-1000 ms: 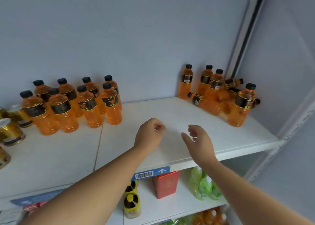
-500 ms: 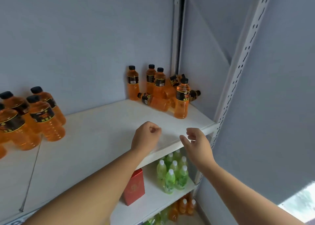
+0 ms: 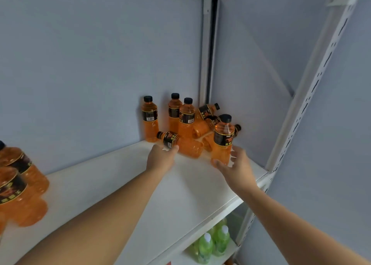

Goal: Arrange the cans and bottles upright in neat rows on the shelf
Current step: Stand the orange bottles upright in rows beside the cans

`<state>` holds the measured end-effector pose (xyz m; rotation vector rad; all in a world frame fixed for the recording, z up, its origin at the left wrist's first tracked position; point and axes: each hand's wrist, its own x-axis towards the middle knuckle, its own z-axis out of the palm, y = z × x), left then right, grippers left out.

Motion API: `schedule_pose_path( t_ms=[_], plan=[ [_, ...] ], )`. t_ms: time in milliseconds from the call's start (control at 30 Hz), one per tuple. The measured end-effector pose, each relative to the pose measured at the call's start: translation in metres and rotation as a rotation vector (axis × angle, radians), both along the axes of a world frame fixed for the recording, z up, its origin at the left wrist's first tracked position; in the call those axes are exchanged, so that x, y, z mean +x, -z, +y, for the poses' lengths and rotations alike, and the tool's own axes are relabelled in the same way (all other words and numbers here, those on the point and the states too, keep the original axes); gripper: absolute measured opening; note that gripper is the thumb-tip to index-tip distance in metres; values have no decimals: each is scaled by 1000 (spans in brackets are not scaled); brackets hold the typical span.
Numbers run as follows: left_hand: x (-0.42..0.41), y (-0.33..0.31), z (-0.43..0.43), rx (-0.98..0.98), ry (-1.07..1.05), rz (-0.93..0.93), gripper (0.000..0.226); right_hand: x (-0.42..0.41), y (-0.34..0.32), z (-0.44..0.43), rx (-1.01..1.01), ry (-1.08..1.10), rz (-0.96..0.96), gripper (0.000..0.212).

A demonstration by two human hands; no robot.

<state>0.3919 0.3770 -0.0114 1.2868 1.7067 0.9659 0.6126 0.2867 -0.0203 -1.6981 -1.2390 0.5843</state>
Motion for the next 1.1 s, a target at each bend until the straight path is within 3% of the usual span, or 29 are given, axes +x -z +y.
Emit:
schedule_pose_path(
  t_ms=[67, 167, 333, 500, 767, 933, 1100],
  plan=[
    [-3, 1, 19, -20, -22, -40, 36, 0, 4, 14, -27, 14, 10, 79],
    [-5, 3, 42, -57, -30, -134, 32, 2, 10, 31, -59, 18, 27, 79],
    [-3, 4, 72, -120, -76, -172, 54, 5, 19, 54, -74, 26, -20, 49],
    [3, 7, 94, -169, -124, -85, 86, 6, 25, 65, -76, 25, -6, 53],
    [7, 8, 106, -159, -124, -75, 95, 10, 30, 75, -84, -17, -25, 61],
    [12, 7, 99, -103, -147, -218, 91, 10, 33, 77, -72, -43, -55, 66],
    [14, 0, 79, -63, -78, -594, 83, 10, 27, 73, -31, -72, -65, 72]
  ],
)
